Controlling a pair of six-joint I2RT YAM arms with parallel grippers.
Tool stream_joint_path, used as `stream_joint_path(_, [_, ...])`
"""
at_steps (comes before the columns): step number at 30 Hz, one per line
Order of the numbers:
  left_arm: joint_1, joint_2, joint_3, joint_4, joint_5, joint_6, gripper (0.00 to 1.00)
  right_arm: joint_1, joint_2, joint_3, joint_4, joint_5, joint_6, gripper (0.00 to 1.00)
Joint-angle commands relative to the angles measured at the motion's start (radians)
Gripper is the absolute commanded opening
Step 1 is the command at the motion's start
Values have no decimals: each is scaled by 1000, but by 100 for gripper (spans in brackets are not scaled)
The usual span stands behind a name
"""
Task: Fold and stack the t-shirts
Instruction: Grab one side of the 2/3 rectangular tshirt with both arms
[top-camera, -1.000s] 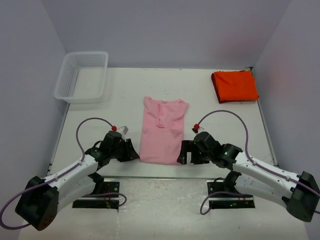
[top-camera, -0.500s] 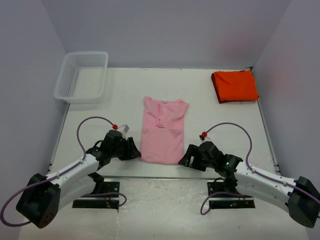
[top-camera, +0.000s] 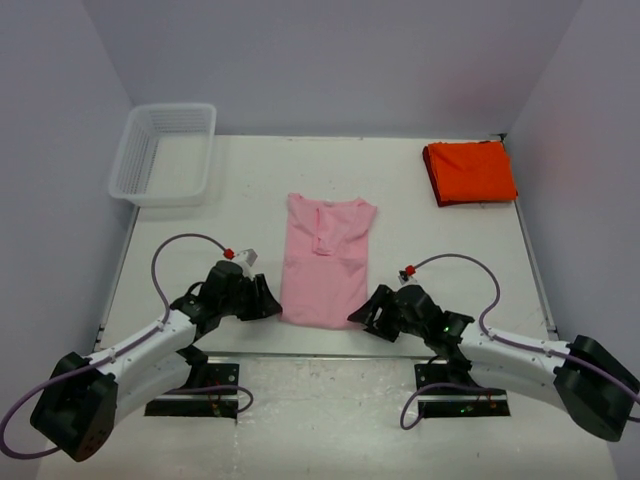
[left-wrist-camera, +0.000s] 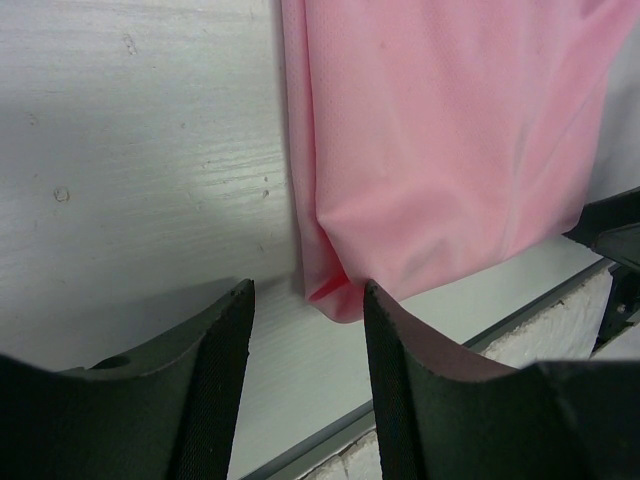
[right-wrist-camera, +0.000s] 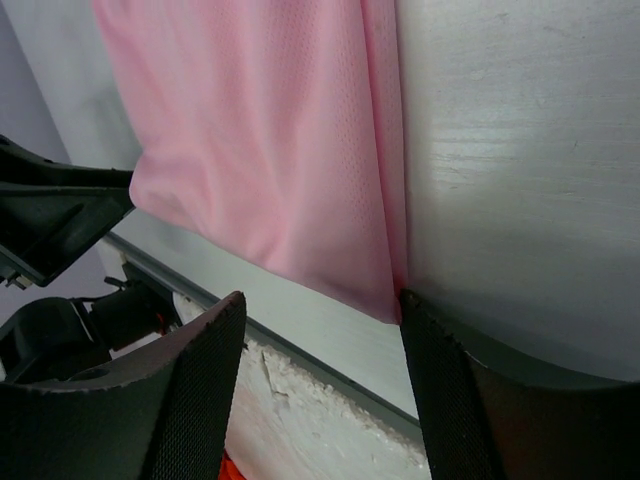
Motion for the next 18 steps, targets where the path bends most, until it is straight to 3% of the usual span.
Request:
stream_joint_path(1, [-6,-14,4,3,-11,5,49,-1,58,-60,-124,115,28,64])
stream_joint_path(10, [-8,-26,2,-9,-13,3,49,3,159,-75,-85,152,84,47])
stream_joint_path(13, [-8,-34,0,-18,-17,2,49,5,193,-66,-51,149,84,33])
stream_joint_path(15, [-9,-42,0,-29,-20,2,49,9,207,-51,-52,143,85,18])
stream_joint_path(16, [-8,-46,0,-41,-27,2,49,14,221,-46,-52,142,79,5])
stream_joint_path(18, [-9,-62,8,-65,-48,0,49,19,230,-37,-54,143,79,0])
